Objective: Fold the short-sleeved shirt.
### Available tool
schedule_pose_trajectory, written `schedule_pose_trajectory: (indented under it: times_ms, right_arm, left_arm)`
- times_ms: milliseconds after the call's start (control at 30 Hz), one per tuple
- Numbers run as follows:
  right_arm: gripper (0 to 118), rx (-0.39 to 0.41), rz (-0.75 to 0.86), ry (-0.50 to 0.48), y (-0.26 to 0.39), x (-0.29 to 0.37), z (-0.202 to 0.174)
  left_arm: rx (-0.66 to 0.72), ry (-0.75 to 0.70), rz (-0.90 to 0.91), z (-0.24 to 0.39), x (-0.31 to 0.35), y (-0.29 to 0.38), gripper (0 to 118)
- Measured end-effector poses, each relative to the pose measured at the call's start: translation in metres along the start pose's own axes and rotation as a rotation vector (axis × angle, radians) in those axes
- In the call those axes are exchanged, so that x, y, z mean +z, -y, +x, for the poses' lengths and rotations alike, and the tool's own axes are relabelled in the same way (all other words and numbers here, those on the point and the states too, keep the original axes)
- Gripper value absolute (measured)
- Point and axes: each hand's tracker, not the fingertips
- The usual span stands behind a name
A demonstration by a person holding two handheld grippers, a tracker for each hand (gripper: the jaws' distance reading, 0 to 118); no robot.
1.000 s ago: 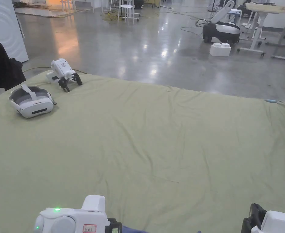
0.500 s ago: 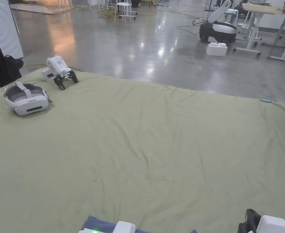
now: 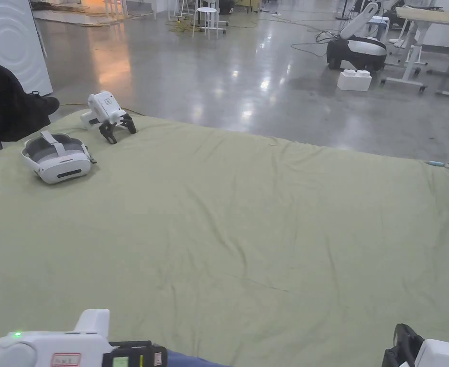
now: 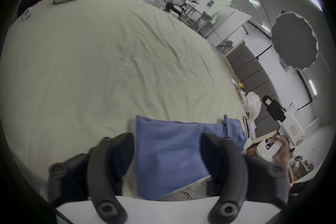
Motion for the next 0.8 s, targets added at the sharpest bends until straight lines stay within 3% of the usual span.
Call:
schedule_pose_trajectory:
  times_ms: [200, 300, 400, 467, 533, 567, 633, 800]
  right_arm:
    - [0, -0.002, -0.011, 0.002, 0.003, -0.001, -0.004]
    - [0, 0.001, -0.021, 0.002, 0.005, -0.001, -0.006]
    - [0, 0.004, -0.029, -0.001, 0.006, -0.002, -0.008]
    - [0, 0.004, -0.033, -0.001, 0.006, -0.002, -0.009]
    - [0, 0.003, -0.033, -0.001, 0.006, -0.003, -0.01]
    - [0, 0.004, -0.034, -0.001, 0.006, -0.003, -0.011]
    - [0, 0.005, -0.035, -0.001, 0.006, -0.004, -0.011]
    - [0, 0.017, -0.043, -0.002, 0.006, -0.006, -0.01]
  left_arm:
    - [0.194, 0.086, -0.125, -0.056, -0.023, 0.013, 92]
    - [0.171, 0.208, -0.074, -0.062, -0.027, 0.017, 92]
    - [0.27, 0.297, -0.081, -0.068, -0.037, 0.017, 90]
    - [0.307, 0.352, -0.096, -0.072, -0.046, 0.021, 74]
    - [0.308, 0.307, -0.127, -0.068, -0.059, 0.026, 32]
    - [0.26, 0.245, -0.142, -0.065, -0.065, 0.031, 19]
    - [0.24, 0.274, -0.098, -0.062, -0.063, 0.035, 11]
    - [0.159, 0.223, -0.025, -0.039, -0.029, 0.024, 6]
